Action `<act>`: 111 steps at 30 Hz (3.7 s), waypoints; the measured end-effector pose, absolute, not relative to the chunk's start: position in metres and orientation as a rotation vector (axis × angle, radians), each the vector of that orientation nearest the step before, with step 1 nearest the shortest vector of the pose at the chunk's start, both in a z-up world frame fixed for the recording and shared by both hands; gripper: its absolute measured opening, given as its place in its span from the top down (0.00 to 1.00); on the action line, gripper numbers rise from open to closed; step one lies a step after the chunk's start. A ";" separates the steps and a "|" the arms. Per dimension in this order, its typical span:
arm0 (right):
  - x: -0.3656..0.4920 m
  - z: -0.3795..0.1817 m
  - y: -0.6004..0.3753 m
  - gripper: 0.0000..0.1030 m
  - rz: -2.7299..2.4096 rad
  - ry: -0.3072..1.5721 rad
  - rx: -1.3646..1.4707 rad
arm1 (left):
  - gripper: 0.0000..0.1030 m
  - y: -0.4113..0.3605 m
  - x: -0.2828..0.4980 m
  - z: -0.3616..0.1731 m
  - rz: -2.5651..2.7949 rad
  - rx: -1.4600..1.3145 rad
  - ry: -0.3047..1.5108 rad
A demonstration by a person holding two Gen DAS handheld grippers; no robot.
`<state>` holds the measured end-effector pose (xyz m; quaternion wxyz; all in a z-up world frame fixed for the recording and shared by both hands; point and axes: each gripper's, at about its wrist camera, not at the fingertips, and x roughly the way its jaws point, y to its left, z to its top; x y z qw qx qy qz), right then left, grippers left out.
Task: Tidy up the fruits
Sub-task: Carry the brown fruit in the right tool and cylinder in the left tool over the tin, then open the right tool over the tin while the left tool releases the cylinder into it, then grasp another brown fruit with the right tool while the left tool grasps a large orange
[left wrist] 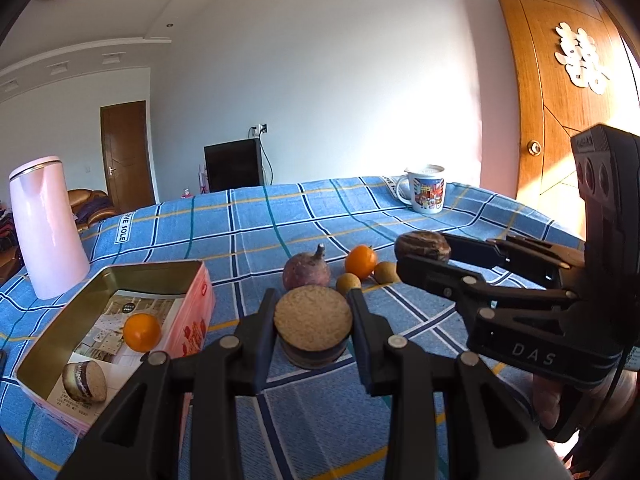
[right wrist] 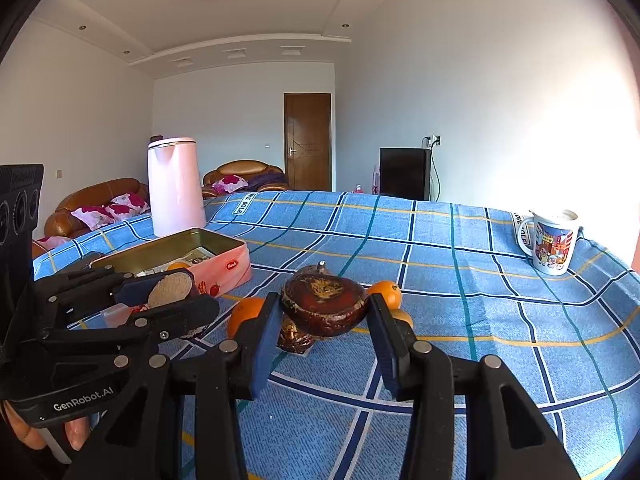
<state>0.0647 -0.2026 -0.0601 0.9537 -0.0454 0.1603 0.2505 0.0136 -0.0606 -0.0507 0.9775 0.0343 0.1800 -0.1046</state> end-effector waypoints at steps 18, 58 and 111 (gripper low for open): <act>0.050 -0.060 -0.209 0.56 0.504 0.230 -0.092 | 0.65 -0.052 0.004 -0.034 -0.138 0.089 0.270; 0.096 -0.066 0.005 0.55 0.848 0.585 -0.351 | 0.65 0.127 0.066 -0.044 0.122 -0.119 0.542; 0.150 -0.084 -0.153 0.50 0.575 0.809 -0.121 | 0.56 -0.017 0.086 -0.062 -0.201 -0.059 0.676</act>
